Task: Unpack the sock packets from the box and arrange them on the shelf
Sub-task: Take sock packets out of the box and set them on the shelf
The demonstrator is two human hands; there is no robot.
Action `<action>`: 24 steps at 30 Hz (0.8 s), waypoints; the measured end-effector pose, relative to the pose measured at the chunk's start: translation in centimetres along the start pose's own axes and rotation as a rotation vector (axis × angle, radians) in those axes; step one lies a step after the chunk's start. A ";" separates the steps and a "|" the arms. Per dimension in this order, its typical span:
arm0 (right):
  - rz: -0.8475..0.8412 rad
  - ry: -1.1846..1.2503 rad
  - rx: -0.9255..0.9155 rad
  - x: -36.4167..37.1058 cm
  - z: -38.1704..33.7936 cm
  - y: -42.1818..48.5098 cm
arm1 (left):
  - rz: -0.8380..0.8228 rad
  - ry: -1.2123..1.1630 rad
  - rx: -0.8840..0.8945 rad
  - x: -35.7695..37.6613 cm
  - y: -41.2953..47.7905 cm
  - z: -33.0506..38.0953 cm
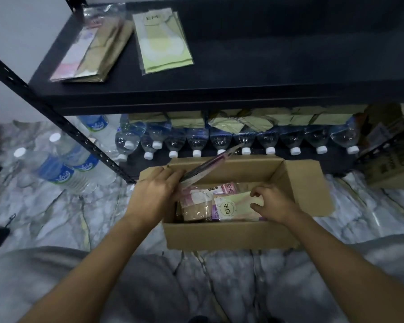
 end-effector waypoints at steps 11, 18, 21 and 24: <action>-0.108 0.034 0.083 2.5 1.1 1.9 | -0.069 -0.036 -0.093 2.0 -1.9 -3.1; -0.217 -0.070 0.084 4.4 1.9 6.1 | -0.187 -0.045 -0.146 5.6 -2.1 -4.1; -0.283 -0.112 0.080 5.9 2.7 7.6 | -0.164 -0.079 -0.149 6.1 -1.9 -4.5; -0.353 -0.086 0.099 7.9 3.7 8.3 | -0.207 -0.086 -0.187 6.8 -1.8 -4.9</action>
Point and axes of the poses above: each hand's wrist, its own y-axis towards the middle knuckle, its own x-axis out of the palm, z = x × y, the point moved 8 cm from there along y, towards the middle knuckle, and after that the axes turned 12 degrees about -x, right-handed, at the moved point
